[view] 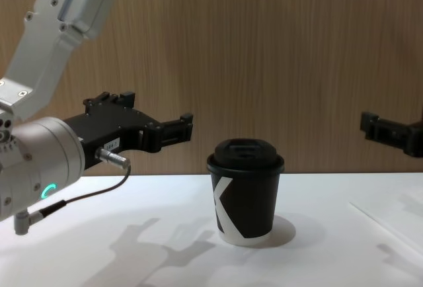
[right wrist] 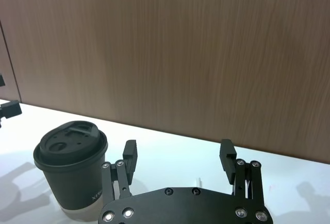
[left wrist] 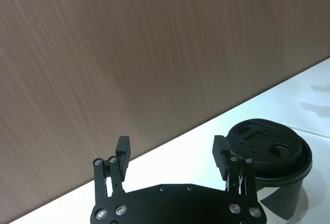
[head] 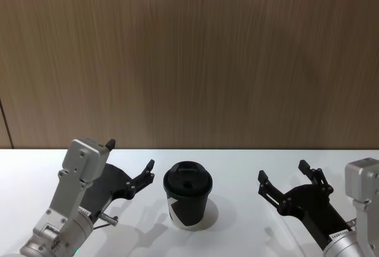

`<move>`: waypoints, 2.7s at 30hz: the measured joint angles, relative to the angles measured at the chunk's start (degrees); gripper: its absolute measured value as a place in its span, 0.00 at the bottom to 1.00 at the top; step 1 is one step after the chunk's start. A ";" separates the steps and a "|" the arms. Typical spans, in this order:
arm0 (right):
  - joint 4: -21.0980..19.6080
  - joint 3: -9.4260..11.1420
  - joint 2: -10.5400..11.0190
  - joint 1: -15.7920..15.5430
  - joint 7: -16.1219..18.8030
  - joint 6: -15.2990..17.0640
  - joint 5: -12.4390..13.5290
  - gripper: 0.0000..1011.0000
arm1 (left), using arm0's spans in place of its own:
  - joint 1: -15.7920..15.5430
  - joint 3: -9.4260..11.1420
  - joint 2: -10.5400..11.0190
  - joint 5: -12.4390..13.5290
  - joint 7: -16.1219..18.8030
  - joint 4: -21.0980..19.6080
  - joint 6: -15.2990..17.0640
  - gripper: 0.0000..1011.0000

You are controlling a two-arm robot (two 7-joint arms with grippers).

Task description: Pick up the straw with one hand, pass it to the other hand, and insert it into the cup.

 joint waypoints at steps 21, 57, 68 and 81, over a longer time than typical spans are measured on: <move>-1.17 -0.18 3.20 4.42 2.12 14.33 -1.97 0.99 | 0.00 0.00 0.00 0.00 0.00 0.00 0.00 0.99; -3.68 3.19 -1.28 6.74 -0.48 41.48 2.51 0.99 | 0.00 0.00 0.00 0.00 0.00 0.00 0.00 0.99; -3.20 1.92 -1.06 7.38 -0.56 43.33 1.16 0.99 | 0.00 0.00 0.00 0.00 0.00 0.00 0.00 0.99; -0.80 0.93 -0.93 8.74 -0.56 43.15 -0.62 0.99 | 0.00 0.00 0.00 0.00 0.00 0.00 0.00 0.99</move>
